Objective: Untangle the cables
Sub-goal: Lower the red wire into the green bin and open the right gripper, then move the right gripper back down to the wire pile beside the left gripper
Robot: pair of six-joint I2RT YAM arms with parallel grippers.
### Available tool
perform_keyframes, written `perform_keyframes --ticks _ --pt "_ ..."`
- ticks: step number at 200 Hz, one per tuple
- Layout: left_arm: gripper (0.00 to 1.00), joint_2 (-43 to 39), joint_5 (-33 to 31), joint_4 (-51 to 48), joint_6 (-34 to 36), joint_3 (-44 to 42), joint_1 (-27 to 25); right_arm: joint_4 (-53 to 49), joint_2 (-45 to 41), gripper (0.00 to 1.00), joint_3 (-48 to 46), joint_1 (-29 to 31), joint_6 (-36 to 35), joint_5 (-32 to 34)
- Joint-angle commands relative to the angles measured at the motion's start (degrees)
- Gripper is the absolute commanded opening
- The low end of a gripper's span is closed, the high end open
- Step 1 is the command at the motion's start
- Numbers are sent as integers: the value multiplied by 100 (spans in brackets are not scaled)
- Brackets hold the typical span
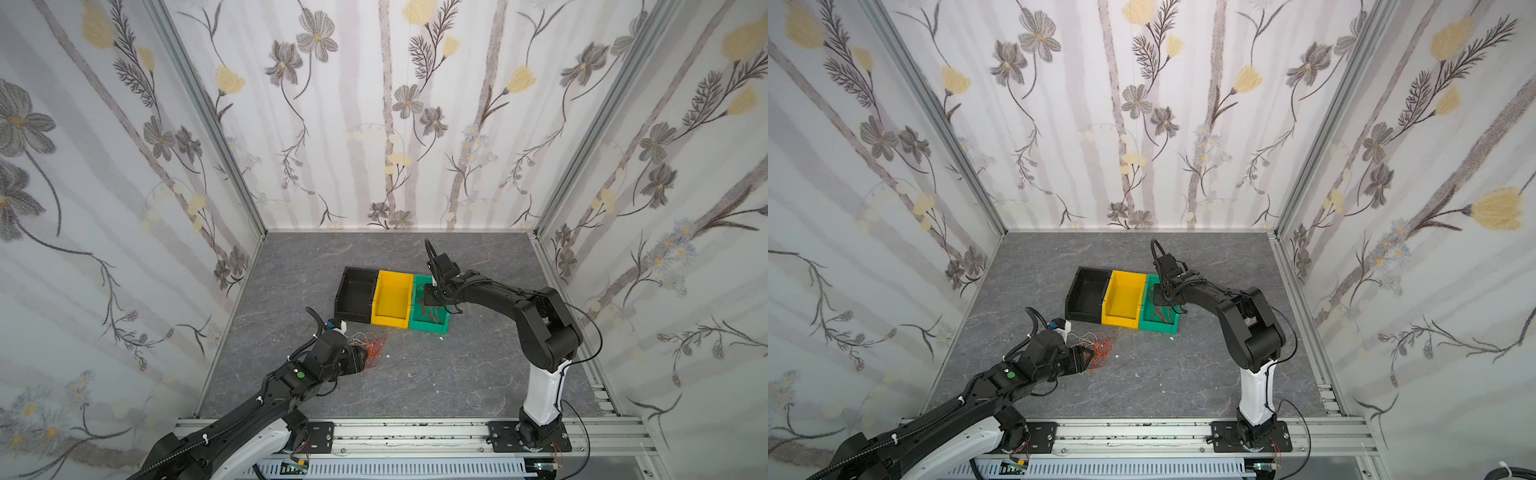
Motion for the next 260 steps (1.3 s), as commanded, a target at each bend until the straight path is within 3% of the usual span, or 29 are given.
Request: perform_keyframes --ticks 1,61,95,159,231,260 --pt "63 11 -70 34 -62 16 -3 -204 -298 23 53 10 -104 103" --pt "62 3 -55 -16 -74 89 1 -446 -796 30 70 7 -254 130" --pt "63 22 -102 -127 -58 156 2 -509 -1081 47 71 -9 -349 33" --pt "62 68 -117 -136 -84 166 -1 -763 -1541 61 64 -79 -562 -88" --pt "60 603 -25 352 -119 57 0 -740 -2381 62 -380 -29 -629 -532" --pt "51 874 77 712 -143 -26 -12 -509 -2475 62 -704 173 -500 -993"
